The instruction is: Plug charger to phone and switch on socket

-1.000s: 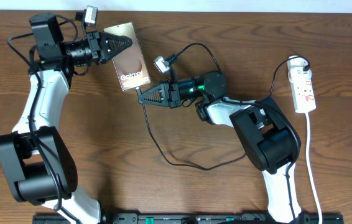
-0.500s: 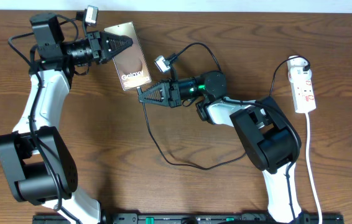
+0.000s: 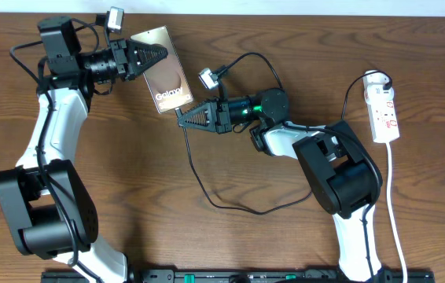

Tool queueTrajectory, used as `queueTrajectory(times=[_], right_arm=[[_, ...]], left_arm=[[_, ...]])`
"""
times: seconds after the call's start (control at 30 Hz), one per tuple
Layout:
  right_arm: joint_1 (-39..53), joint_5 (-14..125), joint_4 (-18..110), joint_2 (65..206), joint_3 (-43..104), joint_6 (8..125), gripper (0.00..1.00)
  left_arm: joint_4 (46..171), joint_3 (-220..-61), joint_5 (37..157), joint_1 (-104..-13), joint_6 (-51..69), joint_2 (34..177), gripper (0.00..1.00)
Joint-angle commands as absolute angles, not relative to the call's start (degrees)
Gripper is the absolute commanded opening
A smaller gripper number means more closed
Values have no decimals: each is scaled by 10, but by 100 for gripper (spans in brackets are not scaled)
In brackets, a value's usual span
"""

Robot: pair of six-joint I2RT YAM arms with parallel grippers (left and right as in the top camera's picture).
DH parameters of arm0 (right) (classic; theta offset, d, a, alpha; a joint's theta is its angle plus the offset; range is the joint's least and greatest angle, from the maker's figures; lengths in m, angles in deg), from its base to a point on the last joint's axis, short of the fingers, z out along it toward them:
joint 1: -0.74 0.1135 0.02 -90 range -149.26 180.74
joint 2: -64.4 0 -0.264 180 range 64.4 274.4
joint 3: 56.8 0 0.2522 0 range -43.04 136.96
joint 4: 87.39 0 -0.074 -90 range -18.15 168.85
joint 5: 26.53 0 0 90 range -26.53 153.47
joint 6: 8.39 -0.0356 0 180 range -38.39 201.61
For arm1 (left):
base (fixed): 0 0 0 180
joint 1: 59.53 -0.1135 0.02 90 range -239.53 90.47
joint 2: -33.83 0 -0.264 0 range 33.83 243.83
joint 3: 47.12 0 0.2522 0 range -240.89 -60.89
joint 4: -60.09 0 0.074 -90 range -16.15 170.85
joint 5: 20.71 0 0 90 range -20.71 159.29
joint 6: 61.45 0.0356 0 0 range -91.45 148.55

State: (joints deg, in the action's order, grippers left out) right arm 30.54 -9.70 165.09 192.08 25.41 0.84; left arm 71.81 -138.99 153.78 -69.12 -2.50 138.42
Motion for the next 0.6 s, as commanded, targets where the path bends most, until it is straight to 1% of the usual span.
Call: queueTrajectory(times=[0.0,0.17,0.27,0.43,0.53,0.57], right_arm=[[288,-7,1654,1927,263,7,1],[288,-15,1654,1927,263,6,1],[288,-22,1654,1927,263,7,6],[288,-42,1654,1927,263,9,43],[288,-45,1654,1927,263,9,75],[288,-46,1654,1927,263,9,89]], left_arm=[[721,-1386,1582,-682,-19,1385,7],[721,-1386,1582,-682,-19,1385,7],[721,-1386,1582,-682,-14,1385,8],[721,-1386,1582,-682,-14,1385,7],[721,-1386,1580,-682,-15,1385,7],[721,-1386,1573,-682,-15,1385,7]])
